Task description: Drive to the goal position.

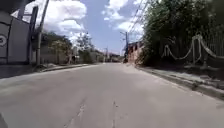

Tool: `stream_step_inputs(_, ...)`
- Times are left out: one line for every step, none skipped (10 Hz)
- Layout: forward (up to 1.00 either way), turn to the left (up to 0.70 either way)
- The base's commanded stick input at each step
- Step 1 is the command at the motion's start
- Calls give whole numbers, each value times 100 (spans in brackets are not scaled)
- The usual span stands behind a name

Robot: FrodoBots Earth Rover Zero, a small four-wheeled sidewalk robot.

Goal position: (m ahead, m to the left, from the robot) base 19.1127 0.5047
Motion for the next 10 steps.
stream_step_inputs(100,0)
stream_step_inputs(100,-5)
stream_step_inputs(100,-28)
stream_step_inputs(100,-39)
stream_step_inputs(100,-28)
stream_step_inputs(100,0)
stream_step_inputs(100,0)
stream_step_inputs(100,0)
stream_step_inputs(100,0)
stream_step_inputs(100,0)
